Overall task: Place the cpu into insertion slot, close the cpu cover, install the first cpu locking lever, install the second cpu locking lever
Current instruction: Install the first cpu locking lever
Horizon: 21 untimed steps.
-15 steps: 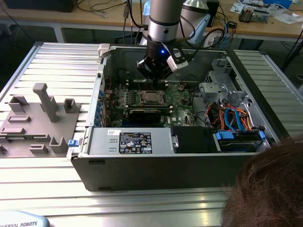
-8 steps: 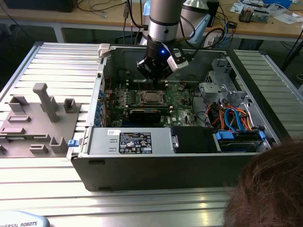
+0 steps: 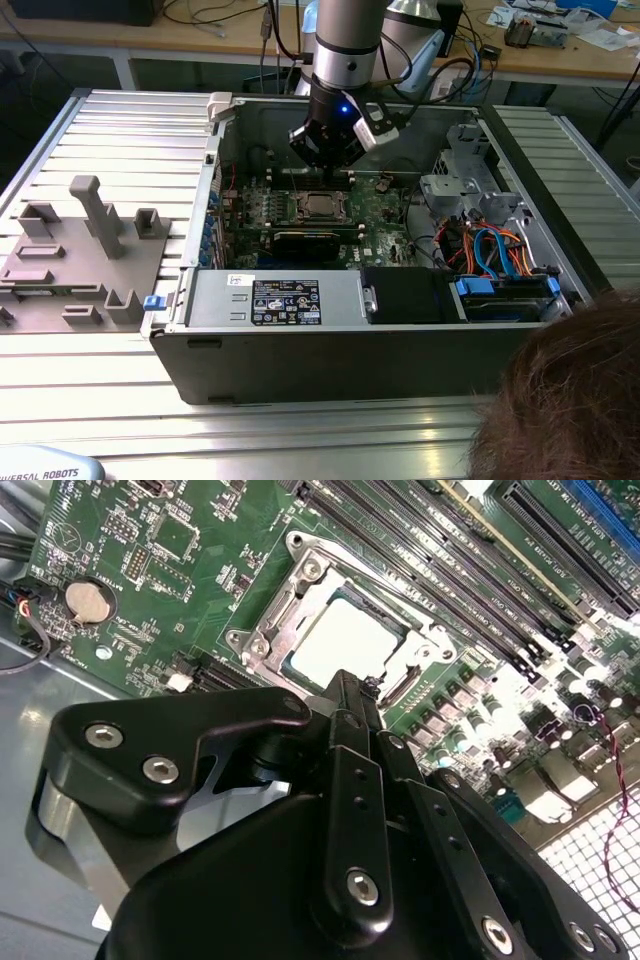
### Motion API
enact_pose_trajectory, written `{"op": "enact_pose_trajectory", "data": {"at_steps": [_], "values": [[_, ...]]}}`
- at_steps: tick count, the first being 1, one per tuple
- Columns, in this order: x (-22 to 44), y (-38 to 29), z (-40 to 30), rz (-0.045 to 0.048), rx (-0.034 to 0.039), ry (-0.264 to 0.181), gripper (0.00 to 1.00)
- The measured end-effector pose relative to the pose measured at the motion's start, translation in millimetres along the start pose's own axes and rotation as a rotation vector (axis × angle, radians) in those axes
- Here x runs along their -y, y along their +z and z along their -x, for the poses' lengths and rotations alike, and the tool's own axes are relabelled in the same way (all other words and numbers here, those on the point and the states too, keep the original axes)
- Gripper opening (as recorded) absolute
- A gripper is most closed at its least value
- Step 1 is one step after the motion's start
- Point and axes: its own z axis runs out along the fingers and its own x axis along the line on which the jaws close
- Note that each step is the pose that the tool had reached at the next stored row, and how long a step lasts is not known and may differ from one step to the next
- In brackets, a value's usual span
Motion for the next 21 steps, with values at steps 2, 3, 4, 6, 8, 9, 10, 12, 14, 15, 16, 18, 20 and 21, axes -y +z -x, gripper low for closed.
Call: {"op": "enact_pose_trajectory", "data": {"at_steps": [2,3,4,6,8,9,10,12,14,15,16,18,20,21], "values": [[0.0,0.0,0.0,-0.0001,-0.0001,-0.005,0.11],[0.0,0.0,0.0,-0.0002,-0.0002,-0.006,0.11],[0.0,0.0,0.0,-0.0002,-0.0001,-0.007,0.11],[0.0,0.0,0.0,-0.0002,-0.0002,-0.009,0.11],[0.0,0.0,0.0,-0.0003,-0.0002,-0.011,0.11],[0.0,0.0,0.0,-0.0003,-0.0003,-0.013,0.11],[0.0,0.0,0.0,-0.0003,-0.0003,-0.014,0.11],[0.0,0.0,0.0,-0.0004,-0.0004,-0.019,0.11],[0.0,0.0,0.0,-0.0005,-0.0005,-0.022,0.11],[0.0,0.0,0.0,-0.0006,-0.0005,-0.024,0.11],[0.0,0.0,0.0,-0.0006,-0.0006,-0.026,0.11],[0.0,0.0,0.0,-0.0006,-0.0006,-0.029,0.11],[0.0,0.0,0.0,-0.0007,-0.0007,-0.032,0.11],[0.0,0.0,0.0,-0.0008,-0.0008,-0.033,0.11]]}}
